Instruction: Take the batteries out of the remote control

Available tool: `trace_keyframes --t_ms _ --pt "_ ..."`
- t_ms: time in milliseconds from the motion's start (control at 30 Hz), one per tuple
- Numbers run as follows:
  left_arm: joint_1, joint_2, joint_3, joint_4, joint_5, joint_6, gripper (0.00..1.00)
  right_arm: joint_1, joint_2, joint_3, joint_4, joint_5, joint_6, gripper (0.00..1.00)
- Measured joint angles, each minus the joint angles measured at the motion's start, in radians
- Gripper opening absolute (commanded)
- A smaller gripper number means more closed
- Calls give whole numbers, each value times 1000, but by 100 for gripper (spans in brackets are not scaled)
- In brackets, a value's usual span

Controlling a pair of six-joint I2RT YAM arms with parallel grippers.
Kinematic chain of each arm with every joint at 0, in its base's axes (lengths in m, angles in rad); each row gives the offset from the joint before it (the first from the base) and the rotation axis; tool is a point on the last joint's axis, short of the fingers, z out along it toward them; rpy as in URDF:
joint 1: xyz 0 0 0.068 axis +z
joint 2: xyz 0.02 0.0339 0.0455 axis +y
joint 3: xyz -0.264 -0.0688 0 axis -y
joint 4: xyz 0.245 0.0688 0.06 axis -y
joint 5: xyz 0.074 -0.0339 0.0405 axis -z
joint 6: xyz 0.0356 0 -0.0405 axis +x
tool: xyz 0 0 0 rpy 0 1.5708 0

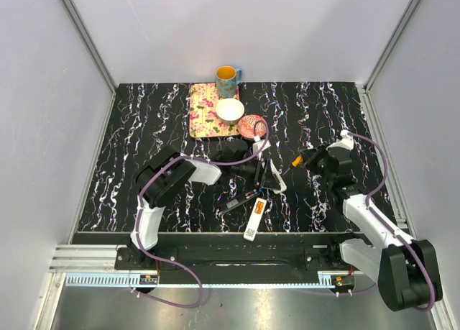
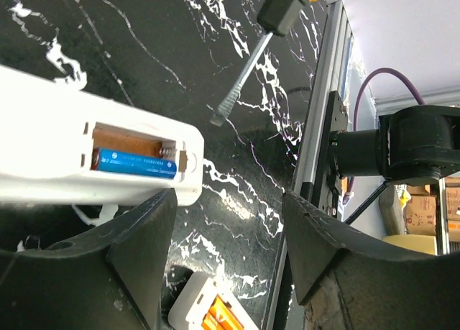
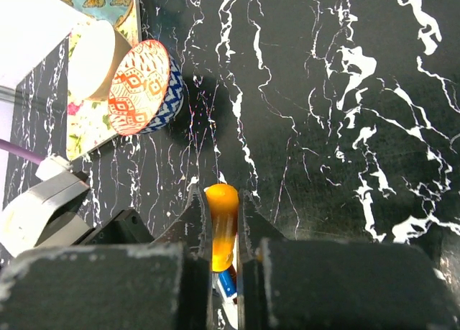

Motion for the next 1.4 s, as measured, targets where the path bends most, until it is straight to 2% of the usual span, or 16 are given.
trace_keyframes --t_ms 100,200,467,633,700,1400 --pt "10 -28 -28 -11 -16 5 63 2 52 0 47 -24 -32 0" --pt "24 -83 -47 -69 -48 33 57 11 88 0 87 -26 -66 0" --pt "37 -129 -31 -188 -100 119 19 42 200 12 196 -29 -118 0" --pt "33 -108 -11 -229 -109 142 3 62 268 35 222 -29 -130 0" --pt "31 -97 1 -247 -118 149 0 66 282 35 229 -29 -132 0" --pt "15 8 114 -385 -180 188 0 75 362 45 253 -91 -112 0"
